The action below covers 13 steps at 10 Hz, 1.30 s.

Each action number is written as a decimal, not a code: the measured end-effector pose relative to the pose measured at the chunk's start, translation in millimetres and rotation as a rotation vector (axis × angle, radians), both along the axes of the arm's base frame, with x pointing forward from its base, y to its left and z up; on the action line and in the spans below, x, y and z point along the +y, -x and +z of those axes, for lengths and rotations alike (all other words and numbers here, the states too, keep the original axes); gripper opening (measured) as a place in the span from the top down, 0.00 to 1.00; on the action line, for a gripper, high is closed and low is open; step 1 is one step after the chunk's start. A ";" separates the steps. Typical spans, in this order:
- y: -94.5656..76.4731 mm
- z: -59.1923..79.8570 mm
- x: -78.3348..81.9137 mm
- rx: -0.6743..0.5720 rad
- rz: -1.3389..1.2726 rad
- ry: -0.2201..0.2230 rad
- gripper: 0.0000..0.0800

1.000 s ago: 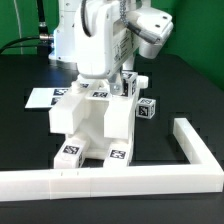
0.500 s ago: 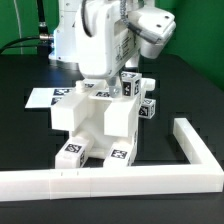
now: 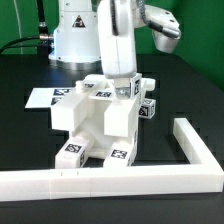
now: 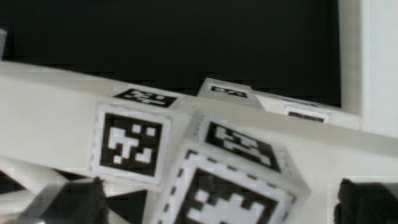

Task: Assemble chair

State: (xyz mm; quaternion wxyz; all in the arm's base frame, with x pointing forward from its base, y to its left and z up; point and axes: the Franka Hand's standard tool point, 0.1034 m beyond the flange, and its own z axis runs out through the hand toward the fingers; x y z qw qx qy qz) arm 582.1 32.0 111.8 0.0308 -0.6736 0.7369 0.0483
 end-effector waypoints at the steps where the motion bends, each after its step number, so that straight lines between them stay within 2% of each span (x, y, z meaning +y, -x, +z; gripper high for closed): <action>1: 0.0 0.0 0.0 -0.010 0.089 -0.002 0.19; 5: 1.9 2.1 0.9 -0.021 0.516 0.004 0.19; 13: 2.1 2.1 0.1 -0.051 1.126 0.017 0.19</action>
Offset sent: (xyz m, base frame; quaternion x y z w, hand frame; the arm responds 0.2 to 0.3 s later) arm 0.0052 0.0041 0.0051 -0.0517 0.0103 -0.2224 0.9735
